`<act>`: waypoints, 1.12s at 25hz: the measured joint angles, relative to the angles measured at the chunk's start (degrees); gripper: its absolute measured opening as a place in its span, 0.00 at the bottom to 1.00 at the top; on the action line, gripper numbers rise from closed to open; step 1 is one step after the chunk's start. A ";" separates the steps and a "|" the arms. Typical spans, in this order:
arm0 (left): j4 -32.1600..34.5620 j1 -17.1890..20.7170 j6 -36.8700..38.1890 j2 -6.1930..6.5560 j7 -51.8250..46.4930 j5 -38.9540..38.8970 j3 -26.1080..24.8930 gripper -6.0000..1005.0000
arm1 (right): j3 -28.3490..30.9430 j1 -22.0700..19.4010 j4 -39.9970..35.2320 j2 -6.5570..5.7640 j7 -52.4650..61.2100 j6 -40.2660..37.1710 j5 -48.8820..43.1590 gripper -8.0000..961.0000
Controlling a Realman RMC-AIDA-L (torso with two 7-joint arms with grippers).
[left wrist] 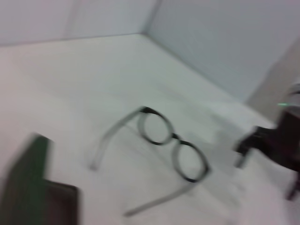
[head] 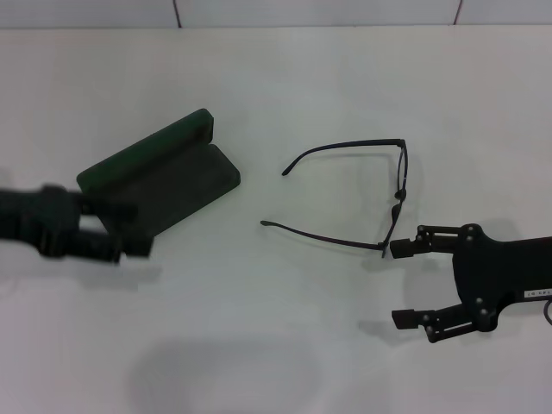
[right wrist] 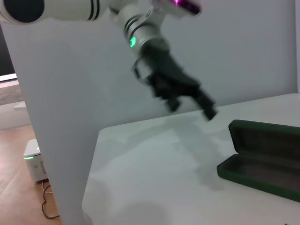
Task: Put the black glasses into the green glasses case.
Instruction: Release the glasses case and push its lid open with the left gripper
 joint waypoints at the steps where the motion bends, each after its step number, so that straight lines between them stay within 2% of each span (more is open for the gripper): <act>1: 2.44 -0.94 -0.91 0.07 -2.28 0.99 0.01 0.87 | -0.03 0.01 -0.04 0.03 0.00 -0.06 -0.01 0.92; 4: 7.85 -5.12 -3.62 0.16 -7.84 7.18 -0.03 0.87 | -0.09 0.03 -0.09 0.06 0.01 -0.56 -0.07 0.92; 9: 10.34 -14.86 -7.29 0.10 -14.07 21.02 0.13 0.87 | -0.19 0.05 -0.42 0.21 0.04 -0.75 -0.14 0.92; 11: 10.18 -17.45 -8.22 -0.27 -14.58 25.17 0.41 0.87 | -0.24 0.24 -0.55 0.23 0.05 -0.79 -0.16 0.92; 13: 10.01 -19.61 -9.11 -1.16 -14.62 29.82 0.83 0.87 | -0.25 0.63 -0.55 0.26 0.06 -0.80 -0.17 0.92; 16: 9.56 -21.64 -10.41 -2.75 -14.17 34.95 2.04 0.88 | -0.26 0.91 -0.56 0.33 0.06 -0.81 -0.14 0.92; 19: 7.88 -23.37 -13.24 -4.04 -14.28 38.38 5.81 0.88 | -0.26 0.67 -0.56 0.34 0.07 -0.86 -0.07 0.92; 22: 5.93 -24.32 -14.96 -4.68 -14.61 39.78 8.84 0.88 | -0.28 0.70 -0.28 0.34 0.07 -0.95 -0.13 0.92; 28: 4.24 -25.08 -17.54 -5.47 -14.86 41.55 9.70 0.88 | -0.35 0.67 -0.29 0.34 0.07 -1.07 -0.17 0.92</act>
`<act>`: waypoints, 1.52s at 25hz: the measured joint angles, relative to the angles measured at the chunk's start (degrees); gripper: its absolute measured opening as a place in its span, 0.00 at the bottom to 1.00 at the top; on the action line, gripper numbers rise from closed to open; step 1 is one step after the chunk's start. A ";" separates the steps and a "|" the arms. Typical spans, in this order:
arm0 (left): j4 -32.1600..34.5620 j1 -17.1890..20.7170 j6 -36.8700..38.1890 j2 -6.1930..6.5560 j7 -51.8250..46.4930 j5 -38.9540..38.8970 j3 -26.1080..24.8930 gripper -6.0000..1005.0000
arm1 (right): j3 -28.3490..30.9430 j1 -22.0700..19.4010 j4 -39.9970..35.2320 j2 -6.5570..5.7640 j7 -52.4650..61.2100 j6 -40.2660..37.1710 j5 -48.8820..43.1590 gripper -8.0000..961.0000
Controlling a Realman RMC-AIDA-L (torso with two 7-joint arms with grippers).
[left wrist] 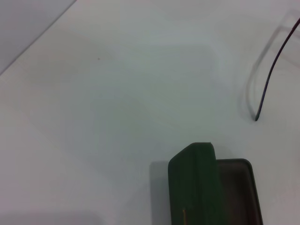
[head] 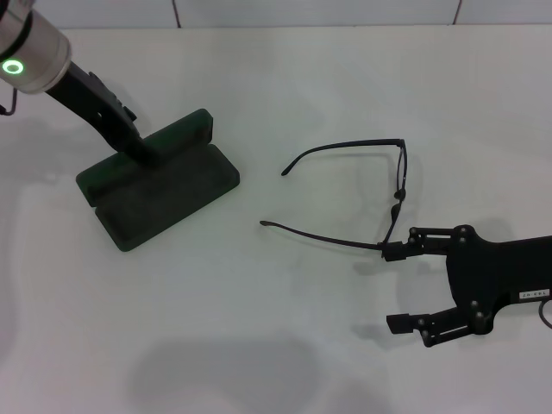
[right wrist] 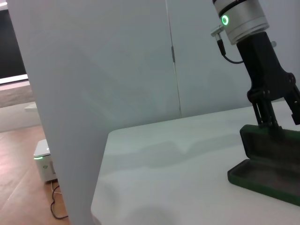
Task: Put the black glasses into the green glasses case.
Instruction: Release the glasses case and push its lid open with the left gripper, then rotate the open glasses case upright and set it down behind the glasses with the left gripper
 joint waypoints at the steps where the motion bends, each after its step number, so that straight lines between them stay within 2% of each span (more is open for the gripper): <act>1: -0.23 -0.08 -0.20 -0.06 0.00 0.09 0.00 0.88 | 0.00 0.00 0.03 0.00 0.00 0.00 0.00 0.92; 11: -1.30 0.27 -2.52 -0.76 0.91 2.17 0.79 0.88 | 0.00 -0.30 0.21 0.00 0.00 0.21 0.00 0.92; 19: -0.46 0.38 -2.31 -1.23 1.35 1.78 1.31 0.71 | 0.00 -0.43 0.28 0.00 0.00 0.40 0.01 0.92; 25: -0.31 0.47 -2.53 -1.50 1.38 1.79 1.30 0.52 | 0.00 -0.43 0.29 0.00 0.00 0.42 0.01 0.92; 29: -0.02 0.40 -2.46 -1.51 1.70 1.79 1.30 0.28 | 0.00 -0.43 0.29 0.00 0.00 0.45 0.01 0.92; 33: 2.54 0.58 -1.35 -1.78 3.48 1.00 1.31 0.24 | 0.00 -0.43 0.29 0.00 0.00 0.55 0.01 0.92; 38: 7.06 0.79 2.63 -2.23 10.94 -2.77 2.32 0.22 | 0.00 -0.44 0.29 0.00 -0.01 0.60 0.01 0.92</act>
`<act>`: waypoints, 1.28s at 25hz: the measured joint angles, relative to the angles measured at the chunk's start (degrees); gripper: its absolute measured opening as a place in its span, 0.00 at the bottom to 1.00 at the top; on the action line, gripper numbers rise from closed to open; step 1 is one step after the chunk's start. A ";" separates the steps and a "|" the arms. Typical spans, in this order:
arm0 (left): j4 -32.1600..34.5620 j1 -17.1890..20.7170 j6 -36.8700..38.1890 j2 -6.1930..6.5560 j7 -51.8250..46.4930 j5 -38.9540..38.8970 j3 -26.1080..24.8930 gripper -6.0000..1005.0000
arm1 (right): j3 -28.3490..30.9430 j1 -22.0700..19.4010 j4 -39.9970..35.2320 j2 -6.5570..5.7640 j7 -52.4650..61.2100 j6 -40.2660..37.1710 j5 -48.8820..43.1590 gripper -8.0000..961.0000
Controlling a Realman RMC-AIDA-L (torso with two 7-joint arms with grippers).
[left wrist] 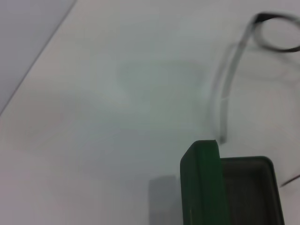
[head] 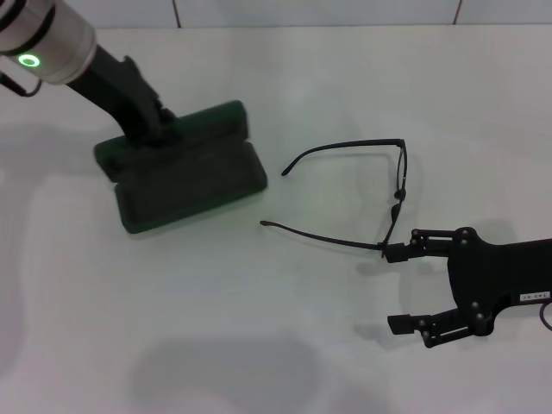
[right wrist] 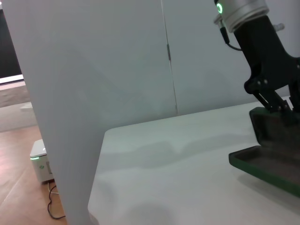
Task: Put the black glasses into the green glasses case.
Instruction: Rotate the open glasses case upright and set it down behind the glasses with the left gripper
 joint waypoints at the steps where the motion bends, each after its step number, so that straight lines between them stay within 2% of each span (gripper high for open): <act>1: 0.44 -0.03 0.69 0.00 1.70 -1.11 0.58 0.22 | 0.00 0.00 0.00 0.00 0.00 0.00 0.00 0.92; 5: 1.41 -0.03 1.04 -0.18 6.48 -4.24 4.08 0.22 | 0.00 -0.09 0.01 0.00 0.00 -0.02 0.00 0.92; 7: 0.97 -0.27 0.07 -0.64 7.73 -4.16 5.21 0.22 | 0.00 -0.13 0.03 0.00 0.00 -0.12 0.00 0.92; 8: 0.49 -0.48 -1.15 -1.26 8.73 -3.88 5.98 0.22 | 0.00 -0.16 0.05 0.00 0.00 -0.31 0.00 0.92; 17: -0.48 -0.88 -4.11 -2.82 9.54 -3.42 8.77 0.21 | 0.00 -0.77 0.09 0.00 0.00 -0.52 0.00 0.92; 23: -3.07 -1.99 -6.21 -3.05 9.40 -3.27 10.18 0.21 | 0.00 -0.98 0.09 0.03 0.00 -0.65 0.00 0.92; 32: -3.56 -2.10 -7.31 -3.11 8.94 -3.26 12.97 0.21 | 0.00 -1.31 0.09 0.09 0.00 -0.71 0.00 0.92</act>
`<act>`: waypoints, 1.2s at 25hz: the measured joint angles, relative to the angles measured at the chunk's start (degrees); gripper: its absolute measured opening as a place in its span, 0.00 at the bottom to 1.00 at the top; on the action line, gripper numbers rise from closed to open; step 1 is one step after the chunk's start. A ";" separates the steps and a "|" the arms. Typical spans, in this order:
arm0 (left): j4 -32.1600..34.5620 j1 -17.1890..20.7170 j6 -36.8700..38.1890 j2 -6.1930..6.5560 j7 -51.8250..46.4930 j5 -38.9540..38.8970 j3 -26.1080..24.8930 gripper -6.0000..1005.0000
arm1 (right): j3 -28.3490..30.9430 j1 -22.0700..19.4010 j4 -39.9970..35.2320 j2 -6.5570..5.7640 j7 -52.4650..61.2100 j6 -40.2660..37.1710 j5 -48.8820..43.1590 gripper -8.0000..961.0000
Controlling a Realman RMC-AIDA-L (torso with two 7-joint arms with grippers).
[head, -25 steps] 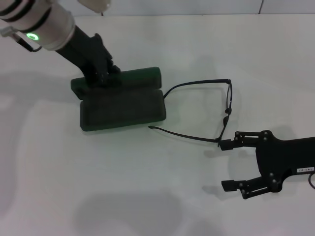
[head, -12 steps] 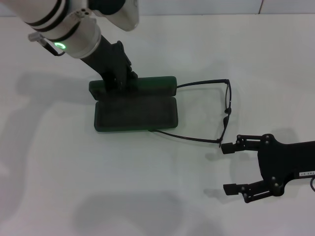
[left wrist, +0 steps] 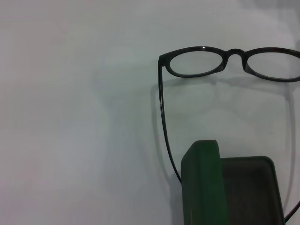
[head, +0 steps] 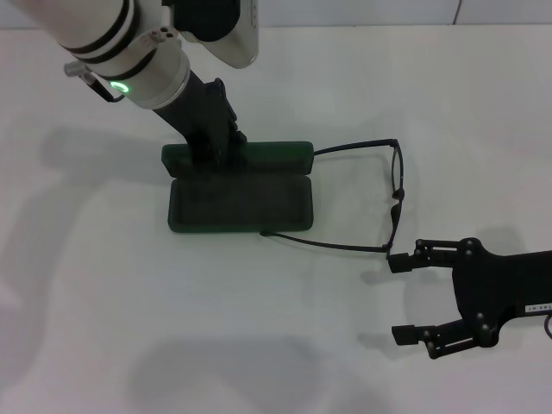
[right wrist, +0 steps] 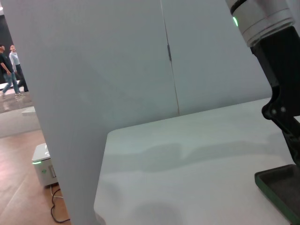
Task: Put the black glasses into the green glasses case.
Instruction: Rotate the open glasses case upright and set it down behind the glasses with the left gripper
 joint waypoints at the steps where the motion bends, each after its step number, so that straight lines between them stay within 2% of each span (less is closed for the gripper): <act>1: -0.01 0.00 -0.10 0.00 -0.02 0.00 0.04 0.21 | 0.00 0.00 0.00 0.00 0.00 0.00 0.00 0.92; 10: 0.45 -0.12 -0.50 0.26 -0.10 0.10 -0.11 0.21 | 0.00 0.00 0.00 0.00 0.00 0.00 0.00 0.92; 20: 0.40 -0.83 4.54 3.76 0.68 -0.23 -5.07 0.21 | 0.00 -0.17 -0.01 0.00 0.00 -0.09 0.00 0.92; 22: -0.37 -0.69 4.82 4.14 1.32 -0.35 -5.86 0.21 | 0.00 -0.17 0.00 0.00 0.00 -0.09 0.00 0.92; 27: -2.22 -0.72 4.97 4.23 2.97 -0.19 -6.84 0.22 | 0.00 -0.18 0.00 0.00 0.00 -0.09 0.00 0.92; 30: -2.78 -1.04 4.41 3.75 3.42 0.40 -6.79 0.23 | 0.00 -0.18 0.00 0.00 0.00 -0.08 0.00 0.92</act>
